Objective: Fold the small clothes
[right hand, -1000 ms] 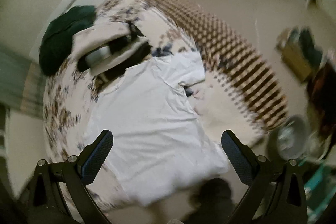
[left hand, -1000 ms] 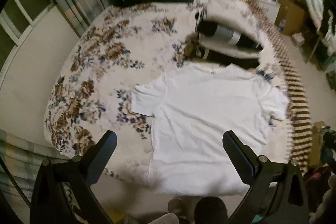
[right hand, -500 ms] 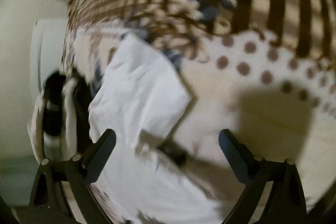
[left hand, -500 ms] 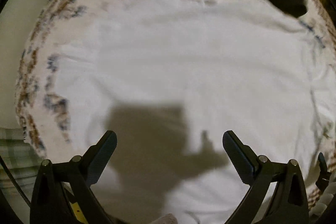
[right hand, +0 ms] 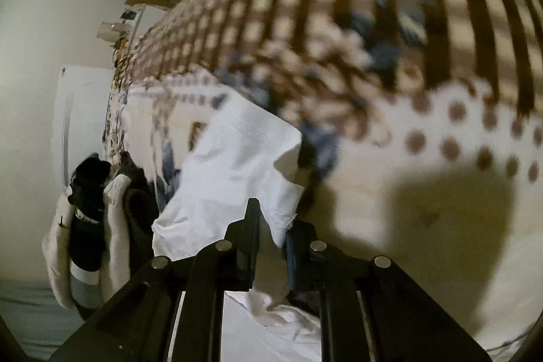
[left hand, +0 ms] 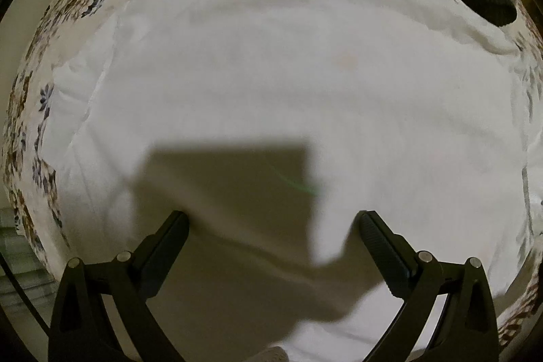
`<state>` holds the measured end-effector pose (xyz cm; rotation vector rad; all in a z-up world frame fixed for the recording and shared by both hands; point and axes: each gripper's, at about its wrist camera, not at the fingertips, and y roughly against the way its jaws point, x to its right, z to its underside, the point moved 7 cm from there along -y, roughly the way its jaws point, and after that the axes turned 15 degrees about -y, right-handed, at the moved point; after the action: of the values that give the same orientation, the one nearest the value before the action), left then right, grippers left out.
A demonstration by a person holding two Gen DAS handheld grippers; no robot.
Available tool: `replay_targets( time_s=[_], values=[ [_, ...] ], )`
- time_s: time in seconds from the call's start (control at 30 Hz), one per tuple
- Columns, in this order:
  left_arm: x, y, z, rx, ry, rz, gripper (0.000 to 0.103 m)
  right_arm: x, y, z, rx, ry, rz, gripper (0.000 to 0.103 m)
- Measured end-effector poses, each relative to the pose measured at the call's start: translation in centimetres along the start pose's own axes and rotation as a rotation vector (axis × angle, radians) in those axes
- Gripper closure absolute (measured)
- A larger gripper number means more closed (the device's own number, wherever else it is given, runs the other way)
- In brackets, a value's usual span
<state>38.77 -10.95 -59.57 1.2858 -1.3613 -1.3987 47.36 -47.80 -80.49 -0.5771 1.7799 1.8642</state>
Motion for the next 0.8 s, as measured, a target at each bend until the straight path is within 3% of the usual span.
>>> replay_targets(
  time_s=[0.1, 0.17, 0.3, 0.43, 0.5, 0.6, 0.63, 0.67, 0.8],
  values=[
    [-0.9, 1.0, 0.3, 0.024, 0.014, 0.002, 0.0, -4.7, 2.1, 1.8, 0.066, 0.204, 0.016, 0.09],
    [-1.7, 1.7, 0.8, 0.036, 0.03, 0.0, 0.0, -8.5, 2.2, 4.9, 0.093, 0.411, 0.043, 0.09],
    [-4.4, 2.9, 2.6, 0.044, 0.085, -0.001, 0.0, -13.1, -0.2, 15.3, 0.084, 0.901, 0.094, 0.09],
    [-6.6, 3.0, 4.7, 0.026, 0.138, -0.02, 0.0, -10.5, -3.5, 25.2, -0.018, 1.299, 0.161, 0.09],
    [-7.3, 2.9, 5.6, 0.01, 0.155, -0.031, 0.0, -8.5, -5.5, 28.2, -0.097, 1.396, 0.219, 0.09],
    [-8.1, 3.1, 6.4, -0.006, 0.186, -0.037, 0.0, -6.1, -6.3, 29.5, -0.218, 1.403, 0.262, 0.084],
    [-8.7, 3.2, 6.8, -0.006, 0.195, -0.039, 0.0, -6.1, -6.3, 29.4, -0.243, 1.386, 0.251, 0.072],
    [-9.2, 3.3, 7.0, -0.004, 0.2, -0.039, 0.0, -6.2, -5.8, 29.3, -0.292, 1.341, 0.22, 0.057],
    [-11.2, 4.1, 9.0, 0.01, 0.237, -0.046, 0.0, -8.0, -2.9, 26.8, -0.344, 1.108, 0.082, 0.044]
  ],
)
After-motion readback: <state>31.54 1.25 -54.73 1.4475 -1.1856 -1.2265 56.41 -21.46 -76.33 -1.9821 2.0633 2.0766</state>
